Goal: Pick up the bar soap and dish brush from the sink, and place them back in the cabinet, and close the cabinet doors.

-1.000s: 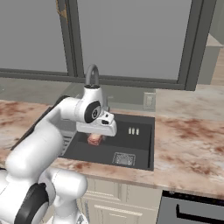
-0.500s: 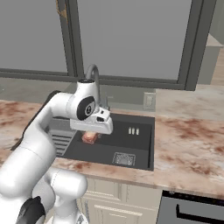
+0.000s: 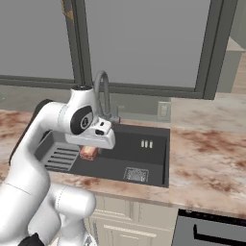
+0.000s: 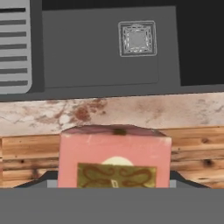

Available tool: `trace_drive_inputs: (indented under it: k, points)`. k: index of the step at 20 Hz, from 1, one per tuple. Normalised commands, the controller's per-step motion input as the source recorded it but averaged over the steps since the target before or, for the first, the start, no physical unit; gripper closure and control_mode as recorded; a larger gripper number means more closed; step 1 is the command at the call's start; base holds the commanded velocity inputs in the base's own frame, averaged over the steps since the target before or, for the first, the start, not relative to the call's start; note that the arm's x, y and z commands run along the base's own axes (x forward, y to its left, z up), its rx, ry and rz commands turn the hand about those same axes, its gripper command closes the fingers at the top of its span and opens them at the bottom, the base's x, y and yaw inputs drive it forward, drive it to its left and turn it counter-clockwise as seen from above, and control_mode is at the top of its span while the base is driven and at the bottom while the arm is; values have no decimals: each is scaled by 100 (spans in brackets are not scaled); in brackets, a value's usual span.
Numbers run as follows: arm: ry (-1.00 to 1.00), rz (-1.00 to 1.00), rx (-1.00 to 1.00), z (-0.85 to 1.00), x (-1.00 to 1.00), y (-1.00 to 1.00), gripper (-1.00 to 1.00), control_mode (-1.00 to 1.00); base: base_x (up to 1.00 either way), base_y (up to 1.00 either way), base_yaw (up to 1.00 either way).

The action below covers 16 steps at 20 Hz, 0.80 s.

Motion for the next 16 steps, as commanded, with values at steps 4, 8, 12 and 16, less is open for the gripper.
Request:
trace_drive_inputs:
  k: [4, 8, 12, 16]
  points:
    - [-6, 0, 0, 29, -18, 15, 100, -100, 0, 0, 0]
    - [-4, 1, 0, 32, -11, 21, 100, -100, 0, 0, 0]
    - [-5, 2, 0, 30, -9, 16, 100, -100, 0, 0, 0]
    - [-3, 3, 0, 16, 0, 16, 100, -100, 0, 0, 0]
